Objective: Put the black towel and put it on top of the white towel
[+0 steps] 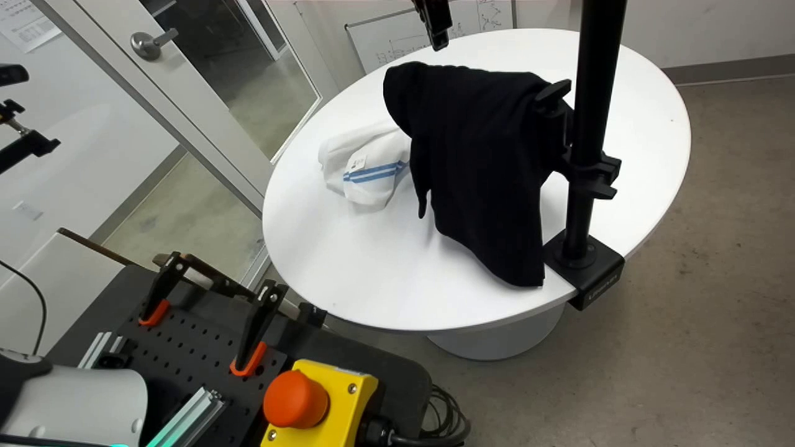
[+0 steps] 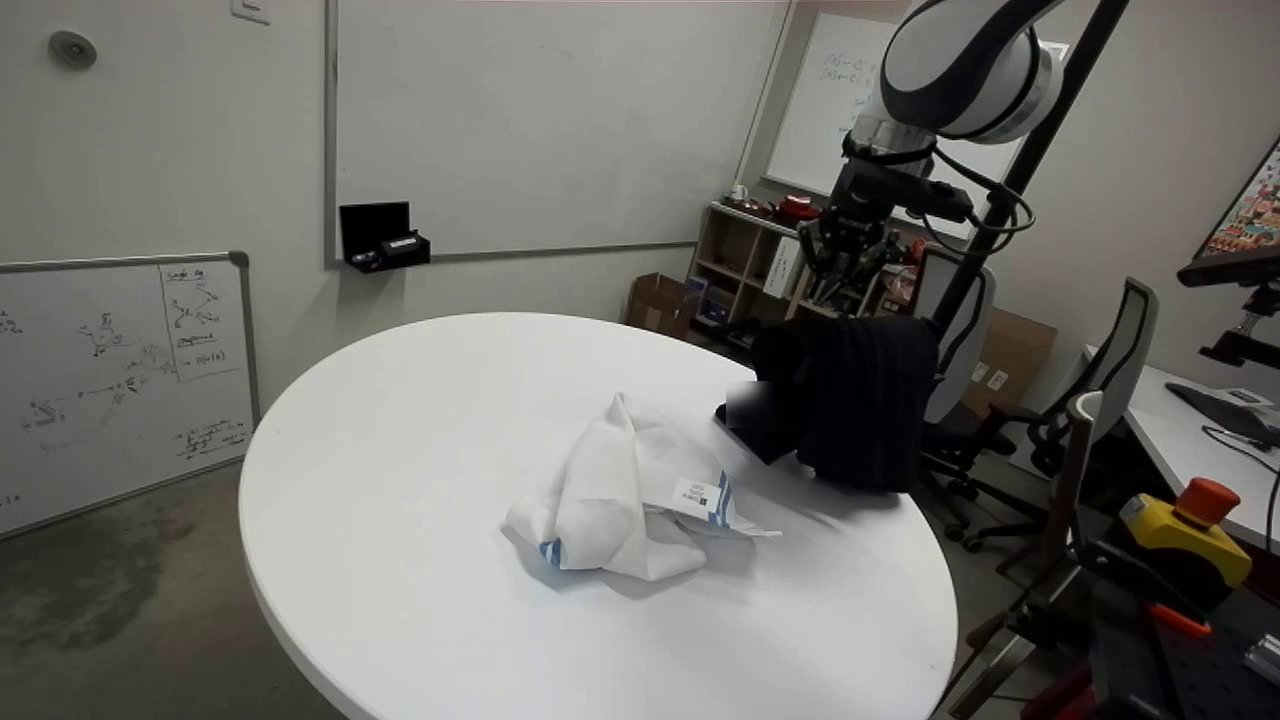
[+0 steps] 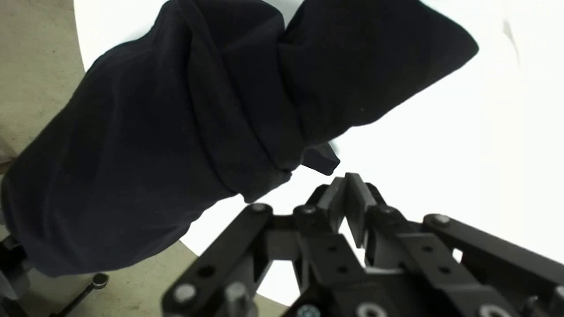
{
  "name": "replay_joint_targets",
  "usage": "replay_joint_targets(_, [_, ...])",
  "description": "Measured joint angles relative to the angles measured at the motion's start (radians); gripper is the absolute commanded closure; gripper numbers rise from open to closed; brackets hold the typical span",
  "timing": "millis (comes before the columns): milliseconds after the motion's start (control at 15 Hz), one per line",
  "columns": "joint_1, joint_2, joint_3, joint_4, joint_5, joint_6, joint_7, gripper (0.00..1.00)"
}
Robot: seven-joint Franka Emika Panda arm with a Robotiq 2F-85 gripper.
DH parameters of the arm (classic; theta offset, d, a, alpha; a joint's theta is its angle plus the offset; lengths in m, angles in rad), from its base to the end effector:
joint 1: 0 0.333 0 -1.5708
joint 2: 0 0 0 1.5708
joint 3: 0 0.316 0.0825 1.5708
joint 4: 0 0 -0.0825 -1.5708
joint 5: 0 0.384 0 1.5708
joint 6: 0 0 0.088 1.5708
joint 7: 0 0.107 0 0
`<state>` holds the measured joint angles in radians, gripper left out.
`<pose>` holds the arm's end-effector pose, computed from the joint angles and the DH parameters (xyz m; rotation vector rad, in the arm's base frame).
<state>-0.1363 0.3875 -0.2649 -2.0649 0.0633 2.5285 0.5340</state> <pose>0.5541 -0.2316 0.2583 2.7347 -1.4274 0.1467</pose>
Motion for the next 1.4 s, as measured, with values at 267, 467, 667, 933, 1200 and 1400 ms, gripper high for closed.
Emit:
replay_joint_targets(267, [-0.001,-0.025,0.002,0.0,0.011,-0.026,0.0,0.56])
replay_joint_targets(467, [-0.005,-0.032,-0.006,0.0,0.011,-0.072,0.0,0.34])
replay_joint_targets(667, [-0.011,-0.033,-0.02,-0.002,0.007,-0.098,0.001,0.12])
replay_joint_targets(933, [-0.013,-0.024,-0.034,-0.005,-0.007,-0.104,0.002,0.0])
replay_joint_targets(1200, [-0.012,-0.003,-0.039,-0.008,-0.04,-0.104,0.005,0.12])
replay_joint_targets(1400, [-0.01,0.014,-0.042,-0.013,-0.067,-0.104,0.012,0.4])
